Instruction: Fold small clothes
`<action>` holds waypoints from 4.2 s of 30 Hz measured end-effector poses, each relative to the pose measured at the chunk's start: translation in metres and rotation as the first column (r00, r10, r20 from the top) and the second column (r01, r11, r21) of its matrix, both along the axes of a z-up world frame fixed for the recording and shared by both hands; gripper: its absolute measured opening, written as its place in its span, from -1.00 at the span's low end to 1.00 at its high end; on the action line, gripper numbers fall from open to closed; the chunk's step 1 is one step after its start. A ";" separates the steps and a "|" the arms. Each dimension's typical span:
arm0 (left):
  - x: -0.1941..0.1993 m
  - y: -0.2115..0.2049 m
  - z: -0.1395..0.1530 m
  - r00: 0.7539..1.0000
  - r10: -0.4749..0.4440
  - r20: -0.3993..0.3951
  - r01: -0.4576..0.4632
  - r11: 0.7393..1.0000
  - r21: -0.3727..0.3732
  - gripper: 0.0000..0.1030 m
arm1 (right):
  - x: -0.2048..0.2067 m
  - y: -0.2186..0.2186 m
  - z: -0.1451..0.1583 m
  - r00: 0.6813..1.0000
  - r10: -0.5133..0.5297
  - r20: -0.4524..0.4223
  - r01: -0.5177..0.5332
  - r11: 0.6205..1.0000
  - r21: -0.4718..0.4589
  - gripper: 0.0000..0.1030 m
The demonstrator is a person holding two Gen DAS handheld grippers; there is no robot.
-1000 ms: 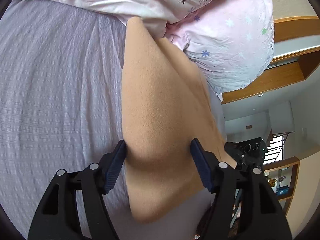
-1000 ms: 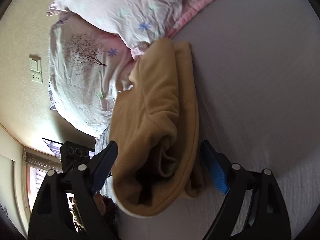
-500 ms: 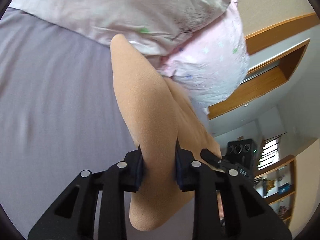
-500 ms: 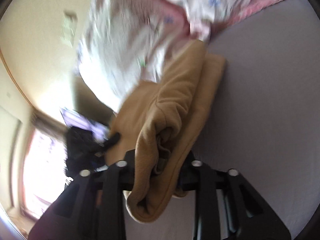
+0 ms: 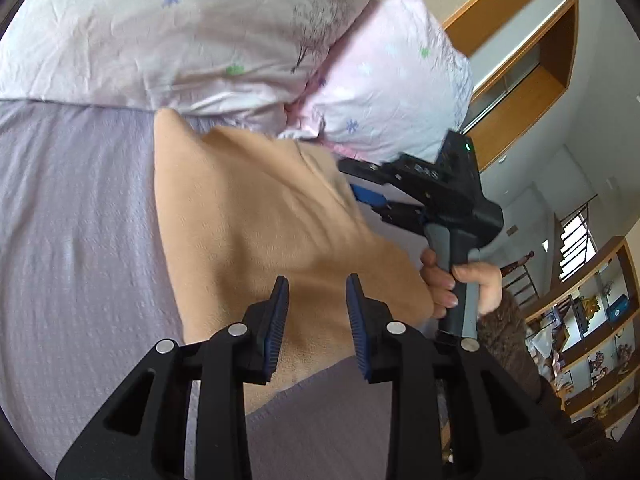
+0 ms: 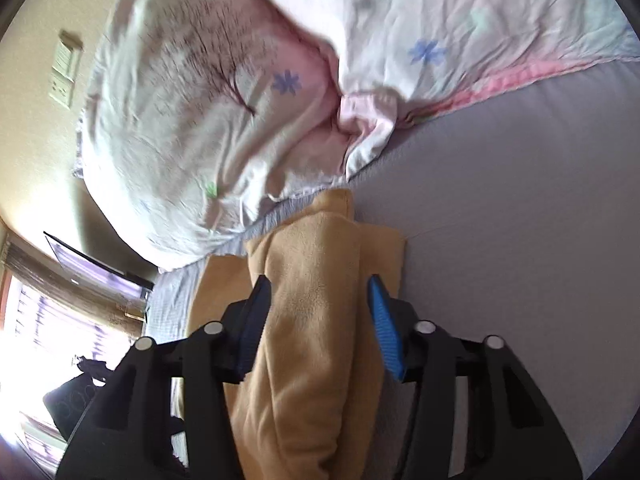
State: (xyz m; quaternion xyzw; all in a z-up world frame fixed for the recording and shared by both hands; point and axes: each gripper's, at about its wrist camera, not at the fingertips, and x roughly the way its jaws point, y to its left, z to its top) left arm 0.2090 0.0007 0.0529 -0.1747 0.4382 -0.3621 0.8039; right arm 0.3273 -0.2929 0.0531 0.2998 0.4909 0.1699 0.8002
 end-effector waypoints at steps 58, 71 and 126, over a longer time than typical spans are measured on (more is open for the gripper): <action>-0.102 -0.011 -0.037 0.964 0.153 0.216 -0.253 0.775 0.580 0.97 | -0.246 0.077 -0.004 0.987 0.130 0.093 -0.044 0.779 -0.626 0.97; -0.102 -0.011 -0.037 0.964 0.153 0.218 -0.254 0.775 0.579 0.97 | -0.246 0.077 -0.004 0.987 0.129 0.093 -0.043 0.778 -0.626 0.97; -0.101 -0.011 -0.036 0.960 0.171 0.221 -0.270 0.772 0.575 0.97 | -0.246 0.078 -0.005 0.988 0.122 0.095 -0.036 0.778 -0.627 0.97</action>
